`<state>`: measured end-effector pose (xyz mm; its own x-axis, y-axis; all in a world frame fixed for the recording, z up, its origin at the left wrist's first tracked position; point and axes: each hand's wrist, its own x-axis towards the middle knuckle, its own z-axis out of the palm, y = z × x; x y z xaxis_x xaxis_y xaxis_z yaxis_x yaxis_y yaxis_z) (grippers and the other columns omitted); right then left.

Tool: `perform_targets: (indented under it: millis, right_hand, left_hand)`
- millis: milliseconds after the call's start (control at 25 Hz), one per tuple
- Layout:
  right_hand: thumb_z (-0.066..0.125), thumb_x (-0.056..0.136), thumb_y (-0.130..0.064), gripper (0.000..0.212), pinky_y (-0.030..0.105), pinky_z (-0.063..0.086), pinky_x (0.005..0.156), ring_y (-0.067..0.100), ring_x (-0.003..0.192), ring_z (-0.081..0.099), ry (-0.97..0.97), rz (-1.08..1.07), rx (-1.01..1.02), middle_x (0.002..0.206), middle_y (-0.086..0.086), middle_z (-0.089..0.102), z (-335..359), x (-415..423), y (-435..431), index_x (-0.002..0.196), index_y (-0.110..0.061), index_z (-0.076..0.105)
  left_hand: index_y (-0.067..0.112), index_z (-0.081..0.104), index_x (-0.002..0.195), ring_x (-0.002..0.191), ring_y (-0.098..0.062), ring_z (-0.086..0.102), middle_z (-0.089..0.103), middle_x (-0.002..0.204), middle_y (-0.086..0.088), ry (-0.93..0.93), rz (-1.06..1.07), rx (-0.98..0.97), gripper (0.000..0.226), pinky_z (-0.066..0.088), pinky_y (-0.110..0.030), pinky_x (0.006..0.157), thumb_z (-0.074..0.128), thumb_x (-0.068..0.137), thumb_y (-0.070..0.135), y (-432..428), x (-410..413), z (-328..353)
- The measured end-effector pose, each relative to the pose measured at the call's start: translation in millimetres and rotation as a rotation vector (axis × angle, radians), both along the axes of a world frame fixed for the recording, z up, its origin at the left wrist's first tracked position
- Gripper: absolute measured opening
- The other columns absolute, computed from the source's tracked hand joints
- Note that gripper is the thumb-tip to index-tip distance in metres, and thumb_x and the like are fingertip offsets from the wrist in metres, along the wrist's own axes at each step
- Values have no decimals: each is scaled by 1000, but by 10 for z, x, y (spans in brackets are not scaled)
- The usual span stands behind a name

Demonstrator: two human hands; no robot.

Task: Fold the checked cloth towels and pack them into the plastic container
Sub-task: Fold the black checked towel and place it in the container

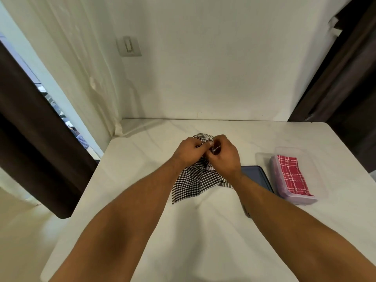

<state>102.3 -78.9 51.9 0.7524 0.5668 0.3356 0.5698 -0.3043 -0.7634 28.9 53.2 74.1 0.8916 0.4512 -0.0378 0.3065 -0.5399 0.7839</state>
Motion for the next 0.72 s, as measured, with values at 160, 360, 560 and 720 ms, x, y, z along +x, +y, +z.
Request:
perform_targets:
  millis: [160, 360, 560, 720]
  right_hand:
    - [59, 96, -19, 12, 28, 42, 69, 9, 75, 57, 39, 158, 51, 80, -8, 60, 114, 115, -32, 85, -22, 60]
    - [46, 96, -26, 21, 40, 46, 75, 16, 78, 55, 396, -111, 337, 78, -3, 59, 342, 318, -11, 78, -19, 53]
    - [62, 73, -79, 63, 33, 52, 72, 13, 78, 62, -95, 274, -600, 88, -9, 65, 483, 487, -344, 103, -24, 58]
    - [69, 75, -48, 39, 37, 57, 81, 22, 90, 65, -369, 228, -1239, 102, -1, 69, 343, 665, -404, 105, -25, 62]
  left_hand:
    - [23, 66, 85, 73, -6, 61, 67, 78, 10, -4, -87, 43, 41, 46, -28, 64, 68, 79, 63, -34, -106, 147]
    - [15, 70, 107, 94, -23, 67, 72, 102, -3, 245, 12, 329, 29, 49, -29, 77, 71, 84, 33, 275, -295, -80]
    - [12, 68, 96, 90, -30, 66, 71, 99, -11, -1, 239, -6, 26, 52, -34, 70, 48, 81, 6, 287, -264, -83]
    - [24, 61, 94, 77, -18, 58, 63, 82, 5, 349, -214, 638, 49, 42, -30, 67, 56, 77, 69, 261, -271, 82]
